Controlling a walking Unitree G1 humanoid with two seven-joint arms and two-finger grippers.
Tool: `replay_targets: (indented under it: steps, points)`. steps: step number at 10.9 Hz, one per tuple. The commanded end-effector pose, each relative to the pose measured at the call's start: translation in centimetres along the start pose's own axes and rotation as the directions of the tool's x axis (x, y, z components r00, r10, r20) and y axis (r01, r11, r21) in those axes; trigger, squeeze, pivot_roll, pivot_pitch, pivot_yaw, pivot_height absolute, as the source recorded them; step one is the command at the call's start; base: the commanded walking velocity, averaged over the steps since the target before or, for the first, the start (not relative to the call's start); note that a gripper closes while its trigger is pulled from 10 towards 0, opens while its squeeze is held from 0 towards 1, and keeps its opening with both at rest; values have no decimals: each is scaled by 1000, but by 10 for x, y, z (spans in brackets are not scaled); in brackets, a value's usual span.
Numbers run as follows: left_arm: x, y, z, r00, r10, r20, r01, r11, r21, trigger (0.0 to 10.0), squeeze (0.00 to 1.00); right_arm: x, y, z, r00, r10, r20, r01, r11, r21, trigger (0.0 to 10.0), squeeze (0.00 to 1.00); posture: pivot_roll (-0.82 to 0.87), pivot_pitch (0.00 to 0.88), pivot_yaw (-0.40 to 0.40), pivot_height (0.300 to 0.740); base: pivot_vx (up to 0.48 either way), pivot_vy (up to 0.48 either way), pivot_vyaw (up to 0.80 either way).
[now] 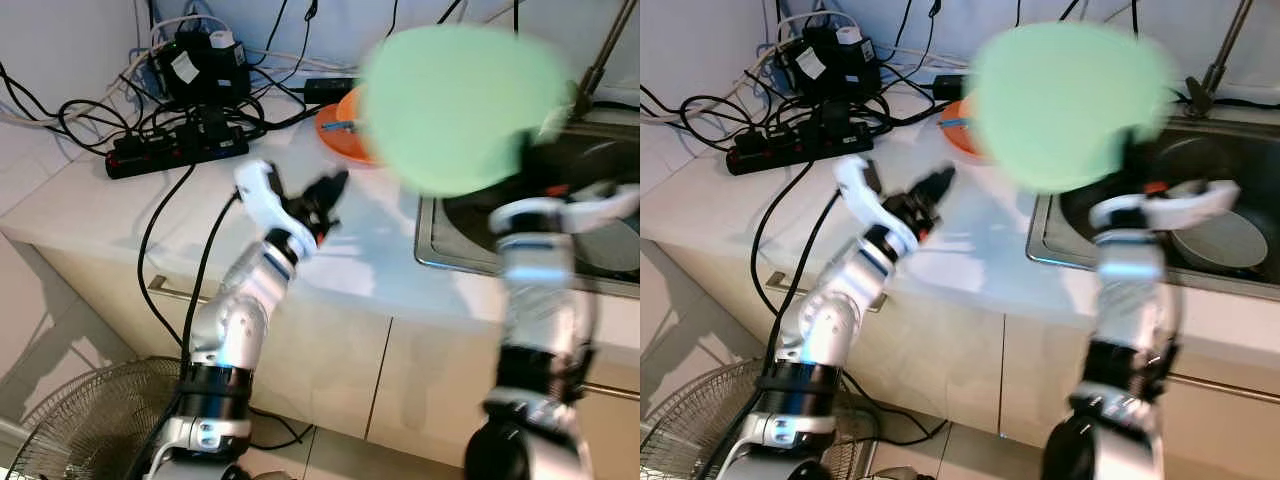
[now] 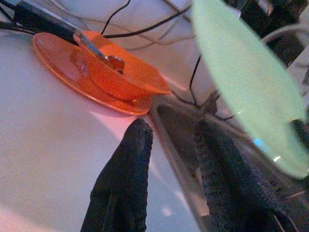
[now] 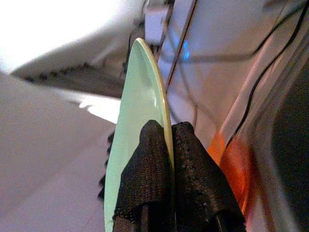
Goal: Kitchen organization
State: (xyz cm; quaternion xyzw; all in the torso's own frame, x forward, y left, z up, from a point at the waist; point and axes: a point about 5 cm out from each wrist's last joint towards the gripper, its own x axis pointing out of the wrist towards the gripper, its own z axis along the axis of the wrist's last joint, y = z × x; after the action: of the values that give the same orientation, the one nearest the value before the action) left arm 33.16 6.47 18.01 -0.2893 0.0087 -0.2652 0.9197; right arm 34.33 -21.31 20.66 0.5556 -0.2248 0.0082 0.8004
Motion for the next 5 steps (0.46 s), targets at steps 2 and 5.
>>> replay_targets:
  steps: [2,5]
  points:
    - [1,2,-9,997,45,-65,-29,972,232,10000,0,12,3,19,997,-9,82,15,998,-69,0,0,83,0,67,740,0,0,0]
    - [-4,11,-20,985,109,-135,-32,879,476,10000,0,23,-9,41,987,-58,149,98,956,-278,0,0,85,0,70,740,0,0,0]
